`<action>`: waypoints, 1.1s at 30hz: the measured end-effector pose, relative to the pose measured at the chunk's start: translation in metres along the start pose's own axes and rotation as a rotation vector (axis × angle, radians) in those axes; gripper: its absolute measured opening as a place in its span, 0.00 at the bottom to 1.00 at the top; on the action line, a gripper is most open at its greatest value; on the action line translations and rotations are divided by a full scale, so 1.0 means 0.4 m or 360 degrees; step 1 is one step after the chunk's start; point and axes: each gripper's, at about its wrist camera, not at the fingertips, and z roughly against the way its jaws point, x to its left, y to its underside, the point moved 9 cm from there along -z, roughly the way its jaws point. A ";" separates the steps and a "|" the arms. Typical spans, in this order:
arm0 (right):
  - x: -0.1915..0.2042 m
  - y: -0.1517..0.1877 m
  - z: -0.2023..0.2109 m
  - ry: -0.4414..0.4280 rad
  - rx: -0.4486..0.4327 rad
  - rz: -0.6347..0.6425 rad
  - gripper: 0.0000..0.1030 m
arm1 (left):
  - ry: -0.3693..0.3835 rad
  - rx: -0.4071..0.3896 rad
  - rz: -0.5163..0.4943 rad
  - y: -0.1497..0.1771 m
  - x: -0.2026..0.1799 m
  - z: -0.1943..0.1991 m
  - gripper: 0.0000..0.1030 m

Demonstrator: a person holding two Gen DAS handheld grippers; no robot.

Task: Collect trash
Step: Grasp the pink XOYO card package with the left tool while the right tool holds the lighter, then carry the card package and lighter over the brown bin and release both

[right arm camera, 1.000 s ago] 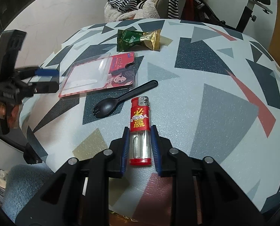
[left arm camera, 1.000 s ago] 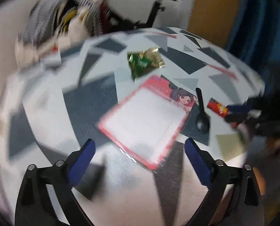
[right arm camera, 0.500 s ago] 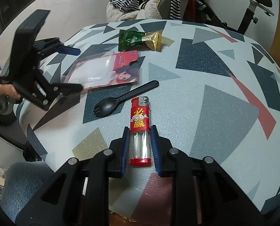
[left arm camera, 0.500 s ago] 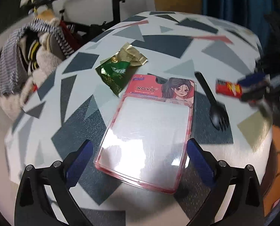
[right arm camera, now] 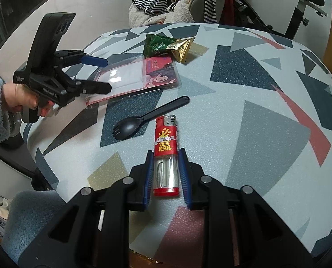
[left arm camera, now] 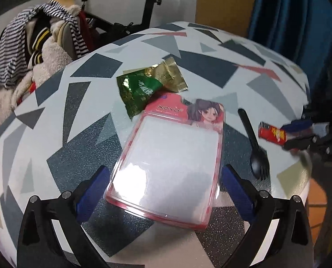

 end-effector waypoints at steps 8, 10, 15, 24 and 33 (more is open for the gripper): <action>0.000 -0.002 -0.001 0.0002 0.0004 -0.0002 0.25 | -0.0080 0.0039 -0.0075 0.012 -0.013 -0.015 0.94; 0.000 -0.003 -0.001 0.0002 0.0005 -0.0001 0.25 | -0.0047 0.0055 -0.0019 0.013 -0.005 -0.020 0.94; 0.000 -0.003 0.000 0.0004 0.0005 0.0001 0.25 | -0.0065 0.0040 0.0021 0.009 0.005 -0.020 0.95; 0.002 -0.003 -0.001 -0.0007 0.0015 -0.0013 0.25 | -0.0090 -0.0036 0.0229 0.008 0.006 0.018 0.91; 0.008 0.008 0.023 -0.0024 0.0008 -0.0034 0.25 | -0.0198 -0.0140 0.0329 0.042 -0.069 0.131 0.91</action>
